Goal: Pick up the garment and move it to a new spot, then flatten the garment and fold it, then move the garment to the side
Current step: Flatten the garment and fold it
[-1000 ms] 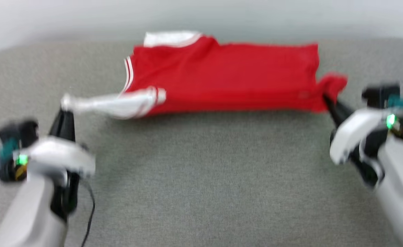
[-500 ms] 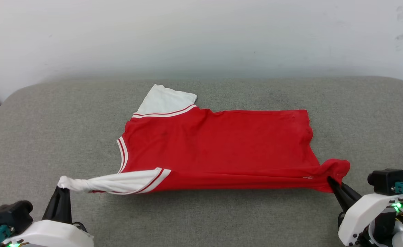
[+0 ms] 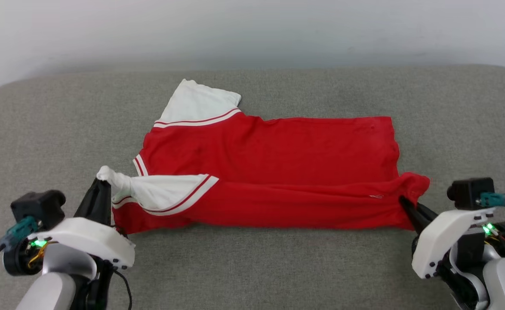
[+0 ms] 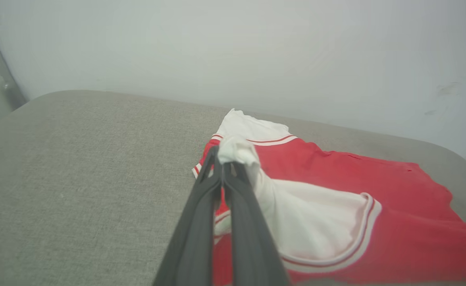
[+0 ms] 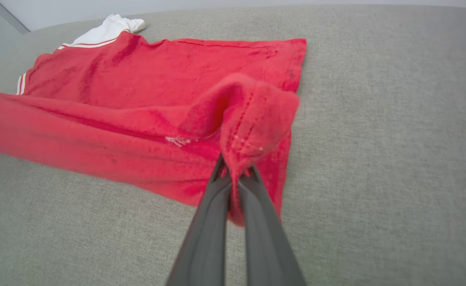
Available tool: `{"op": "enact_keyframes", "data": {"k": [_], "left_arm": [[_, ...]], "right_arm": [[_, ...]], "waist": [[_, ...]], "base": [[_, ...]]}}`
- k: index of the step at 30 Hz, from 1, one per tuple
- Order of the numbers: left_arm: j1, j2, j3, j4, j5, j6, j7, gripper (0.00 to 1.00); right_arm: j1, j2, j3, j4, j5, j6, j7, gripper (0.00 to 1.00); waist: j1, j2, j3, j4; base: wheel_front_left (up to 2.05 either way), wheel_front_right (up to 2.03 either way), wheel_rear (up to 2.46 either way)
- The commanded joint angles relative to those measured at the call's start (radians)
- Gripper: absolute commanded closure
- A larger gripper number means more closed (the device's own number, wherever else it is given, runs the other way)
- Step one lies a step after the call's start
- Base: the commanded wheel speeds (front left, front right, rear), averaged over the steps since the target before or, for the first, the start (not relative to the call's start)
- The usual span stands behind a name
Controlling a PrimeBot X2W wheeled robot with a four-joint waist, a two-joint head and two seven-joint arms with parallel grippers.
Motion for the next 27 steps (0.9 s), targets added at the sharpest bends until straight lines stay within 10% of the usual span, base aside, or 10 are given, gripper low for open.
{"op": "enact_keyframes", "data": {"k": [1,13,14,15,16,18,27], "left_arm": [[-0.038,-0.003,-0.009,0.030,0.004,-0.011,0.004,1.00],[-0.263,-0.071,-0.080,0.378,-0.013,-0.121,0.016,1.00],[-0.279,-0.078,-0.089,0.404,-0.016,-0.133,0.016,1.00],[-0.304,-0.090,-0.100,0.460,-0.026,-0.157,0.024,1.00],[-0.313,-0.096,-0.104,0.487,-0.033,-0.169,0.029,0.75],[-0.330,-0.107,-0.110,0.541,-0.049,-0.192,0.046,0.00],[-0.357,-0.093,-0.081,0.636,-0.077,-0.246,-0.010,0.00]], "right_arm": [[-0.033,-0.003,0.012,0.023,-0.005,-0.001,0.004,1.00],[-0.251,-0.020,0.136,0.349,0.031,-0.001,-0.055,1.00],[-0.262,-0.020,0.143,0.377,0.032,-0.001,-0.064,0.95],[-0.279,-0.017,0.163,0.426,0.035,-0.001,-0.081,0.51],[-0.285,-0.016,0.175,0.447,0.038,-0.001,-0.093,0.02],[-0.297,-0.014,0.197,0.481,0.047,-0.001,-0.117,0.00],[-0.265,-0.042,0.233,0.428,0.093,-0.001,-0.375,0.00]], "waist": [[0.0000,-0.0001,0.030,-0.007],[0.0000,-0.0001,0.129,-0.002],[0.0000,-0.0001,0.133,-0.002],[0.0000,-0.0001,0.139,-0.003],[0.0000,-0.0001,0.140,-0.004],[0.0000,-0.0001,0.140,-0.007],[0.0000,-0.0001,0.074,-0.020]], "base": [[0.00,0.00,0.00],[0.00,0.00,0.00],[0.00,0.00,0.00],[0.00,0.00,0.00],[0.00,0.00,0.00],[0.00,0.00,0.00],[0.00,0.00,0.00]]}}
